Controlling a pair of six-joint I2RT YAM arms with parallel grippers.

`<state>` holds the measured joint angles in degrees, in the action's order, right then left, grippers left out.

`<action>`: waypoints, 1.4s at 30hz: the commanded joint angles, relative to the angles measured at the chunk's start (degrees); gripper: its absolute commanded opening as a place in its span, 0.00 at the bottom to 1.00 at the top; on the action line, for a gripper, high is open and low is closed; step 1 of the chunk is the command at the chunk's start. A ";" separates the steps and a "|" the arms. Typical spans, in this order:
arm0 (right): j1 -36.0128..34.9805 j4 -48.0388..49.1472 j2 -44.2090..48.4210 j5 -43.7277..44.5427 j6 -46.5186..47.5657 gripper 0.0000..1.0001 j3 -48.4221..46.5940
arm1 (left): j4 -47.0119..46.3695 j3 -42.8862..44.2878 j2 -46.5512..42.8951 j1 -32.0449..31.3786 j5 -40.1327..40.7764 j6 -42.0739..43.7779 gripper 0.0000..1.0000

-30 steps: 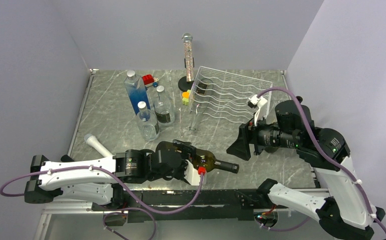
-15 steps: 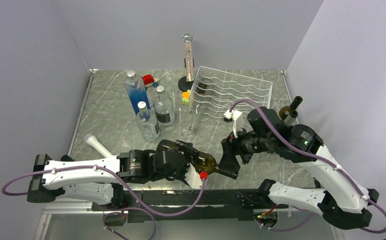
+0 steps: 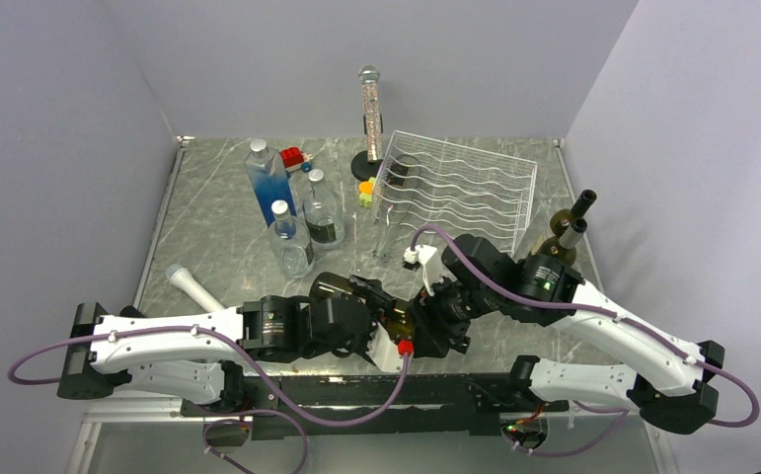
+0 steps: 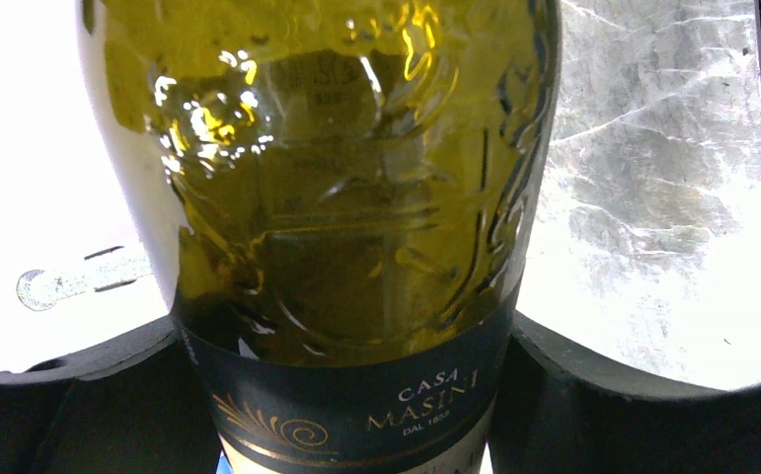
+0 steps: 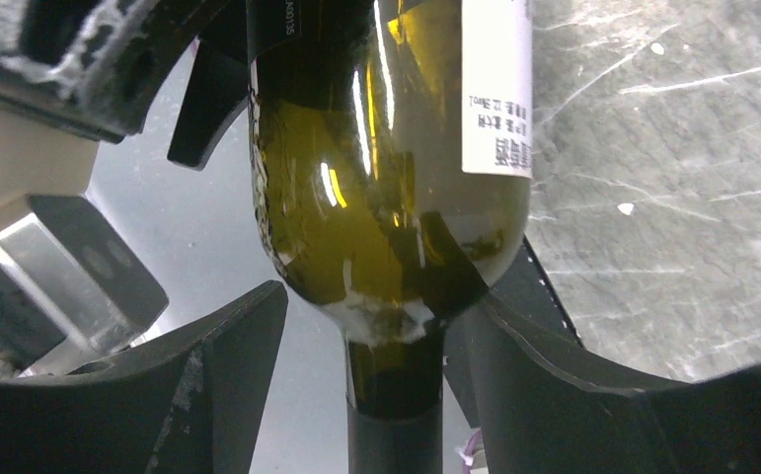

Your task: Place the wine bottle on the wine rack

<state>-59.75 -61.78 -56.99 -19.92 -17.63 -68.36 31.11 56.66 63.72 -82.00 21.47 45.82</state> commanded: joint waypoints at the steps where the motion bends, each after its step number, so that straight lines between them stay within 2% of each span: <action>1: -1.61 6.04 1.02 -0.77 -2.72 0.70 2.26 | -6.81 3.06 -1.64 -0.25 2.54 0.27 0.01; 5: -2.10 6.62 0.93 -0.34 -3.81 0.69 3.33 | -7.54 2.86 -1.21 -0.21 2.51 1.13 0.01; 7: -2.34 6.82 0.97 -0.25 -4.05 0.61 4.07 | -7.14 3.53 -0.86 -0.19 2.78 1.10 0.01; 13: -2.43 6.79 1.53 1.83 -5.57 0.17 5.84 | -8.52 3.22 -1.12 -0.26 2.62 1.85 0.01; 15: -2.49 6.52 1.82 3.70 -5.92 0.00 5.89 | -9.08 3.02 -1.12 -0.23 2.76 2.07 0.01; 19: -2.64 6.65 2.72 7.21 -6.55 0.00 5.19 | -9.78 2.64 -0.88 -0.26 2.42 1.95 0.03; 22: -2.66 7.83 4.08 8.66 -7.03 0.00 4.50 | -12.49 1.13 -1.35 -0.25 2.78 1.85 0.43; 23: -2.66 7.89 4.39 9.34 -7.33 0.00 4.09 | -13.35 0.33 -1.78 -0.21 2.60 2.03 0.85; 24: -2.66 7.98 4.76 10.20 -7.64 0.00 3.66 | -14.00 -0.35 -2.08 -0.26 2.07 2.22 0.98; 34: -2.66 3.90 8.24 25.67 -13.36 0.00 2.99 | -5.64 0.79 0.54 -0.44 -1.14 -2.74 0.99; 42: -2.62 3.78 9.37 28.81 -15.50 0.00 6.37 | -8.46 1.23 -1.33 -1.50 -1.71 -8.58 0.99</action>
<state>-62.35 -64.01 -49.41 4.64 -31.33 -62.67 25.06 55.75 64.45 -82.72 21.21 42.52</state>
